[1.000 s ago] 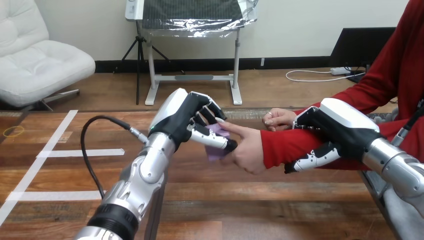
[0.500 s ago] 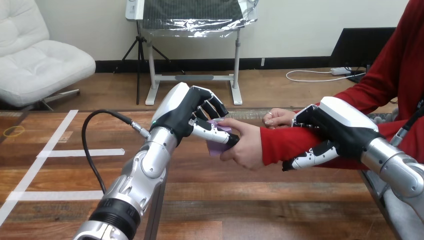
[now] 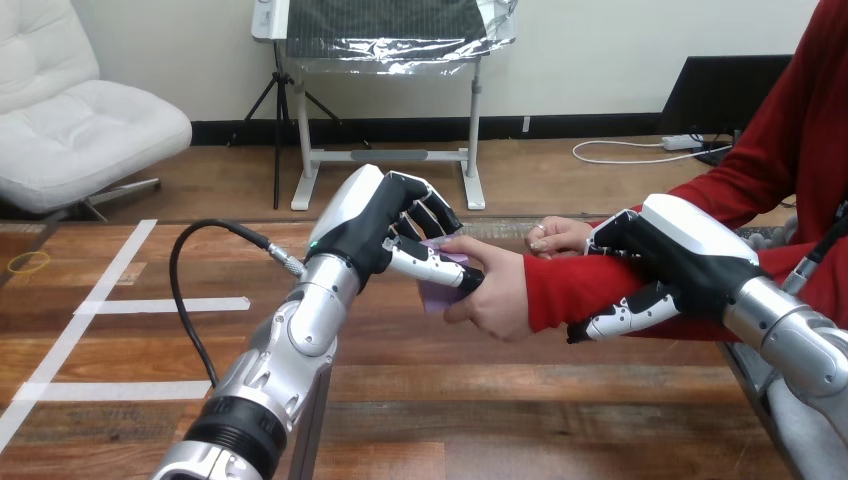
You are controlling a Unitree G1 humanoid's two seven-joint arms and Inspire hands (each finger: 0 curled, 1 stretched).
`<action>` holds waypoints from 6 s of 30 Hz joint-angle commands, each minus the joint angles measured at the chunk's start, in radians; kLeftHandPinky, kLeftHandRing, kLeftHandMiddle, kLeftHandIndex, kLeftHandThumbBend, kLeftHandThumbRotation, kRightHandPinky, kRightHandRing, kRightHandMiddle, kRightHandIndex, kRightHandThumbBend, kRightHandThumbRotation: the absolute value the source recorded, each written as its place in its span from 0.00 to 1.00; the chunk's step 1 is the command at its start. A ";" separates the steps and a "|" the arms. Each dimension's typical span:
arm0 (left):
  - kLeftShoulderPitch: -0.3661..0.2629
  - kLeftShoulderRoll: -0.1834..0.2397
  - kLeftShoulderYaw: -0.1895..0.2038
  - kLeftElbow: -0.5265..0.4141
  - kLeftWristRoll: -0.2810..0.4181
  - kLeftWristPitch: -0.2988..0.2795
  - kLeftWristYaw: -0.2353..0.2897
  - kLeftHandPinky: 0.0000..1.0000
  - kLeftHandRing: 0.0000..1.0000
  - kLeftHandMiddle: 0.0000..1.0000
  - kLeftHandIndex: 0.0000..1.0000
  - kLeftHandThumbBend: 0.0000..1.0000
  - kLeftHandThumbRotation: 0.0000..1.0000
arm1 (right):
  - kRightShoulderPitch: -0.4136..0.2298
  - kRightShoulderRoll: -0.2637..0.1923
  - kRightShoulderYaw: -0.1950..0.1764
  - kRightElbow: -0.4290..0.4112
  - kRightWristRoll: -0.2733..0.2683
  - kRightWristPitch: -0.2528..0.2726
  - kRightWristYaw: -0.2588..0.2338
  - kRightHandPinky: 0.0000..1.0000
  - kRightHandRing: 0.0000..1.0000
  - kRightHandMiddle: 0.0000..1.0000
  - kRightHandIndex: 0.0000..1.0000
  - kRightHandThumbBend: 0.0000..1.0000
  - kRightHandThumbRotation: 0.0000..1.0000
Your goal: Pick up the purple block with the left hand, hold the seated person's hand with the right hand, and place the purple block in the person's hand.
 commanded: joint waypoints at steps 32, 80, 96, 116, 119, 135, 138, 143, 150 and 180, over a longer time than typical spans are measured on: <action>-0.076 -0.020 -0.017 -0.062 -0.050 0.075 -0.164 0.41 0.49 0.54 0.55 0.78 0.04 | 0.003 0.032 -0.021 -0.100 0.046 0.026 0.129 0.44 0.50 0.54 0.54 0.92 0.39; 0.114 0.096 0.005 -0.323 -0.044 0.101 -0.200 0.62 0.73 0.76 0.78 0.79 0.81 | 0.102 -0.022 -0.055 -0.227 0.068 0.041 0.241 0.65 0.79 0.82 0.84 1.00 1.00; 0.229 0.109 0.032 -0.427 -0.072 0.068 -0.178 0.67 0.78 0.80 0.78 0.75 0.89 | 0.194 -0.011 -0.102 -0.351 0.066 0.084 0.156 0.67 0.81 0.86 0.89 1.00 1.00; 0.535 0.082 0.101 -0.761 -0.172 -0.105 -0.075 0.66 0.77 0.80 0.78 0.70 0.85 | 0.391 0.114 -0.215 -0.505 0.235 -0.049 -0.032 0.68 0.82 0.85 0.86 1.00 1.00; 0.584 0.080 0.109 -0.811 -0.180 -0.132 -0.059 0.65 0.76 0.79 0.78 0.71 0.87 | 0.424 0.145 -0.220 -0.537 0.310 -0.051 -0.006 0.72 0.83 0.86 0.86 1.00 1.00; 0.809 0.053 0.142 -1.022 -0.277 -0.320 -0.029 0.64 0.74 0.75 0.74 0.73 0.95 | 0.586 0.274 -0.191 -0.699 0.393 -0.133 -0.031 0.84 0.88 0.88 0.87 1.00 1.00; 0.844 0.055 0.141 -1.051 -0.296 -0.350 -0.038 0.66 0.74 0.75 0.74 0.69 0.95 | 0.608 0.292 -0.182 -0.720 0.399 -0.151 -0.026 0.88 0.90 0.90 0.89 1.00 1.00; 0.895 0.045 0.134 -1.092 -0.320 -0.384 -0.044 0.66 0.75 0.75 0.74 0.69 0.95 | 0.636 0.328 -0.170 -0.751 0.398 -0.176 -0.024 0.88 0.91 0.91 0.90 0.96 1.00; 0.963 0.050 0.140 -1.142 -0.313 -0.424 -0.049 0.65 0.73 0.75 0.74 0.67 0.94 | 0.676 0.361 -0.141 -0.785 0.427 -0.199 0.011 0.88 0.92 0.92 0.92 0.90 1.00; 1.011 0.027 0.145 -1.152 -0.318 -0.458 -0.080 0.59 0.68 0.72 0.74 0.67 0.91 | 0.759 0.381 -0.136 -0.841 0.403 -0.170 0.072 0.92 0.92 0.90 0.91 0.85 1.00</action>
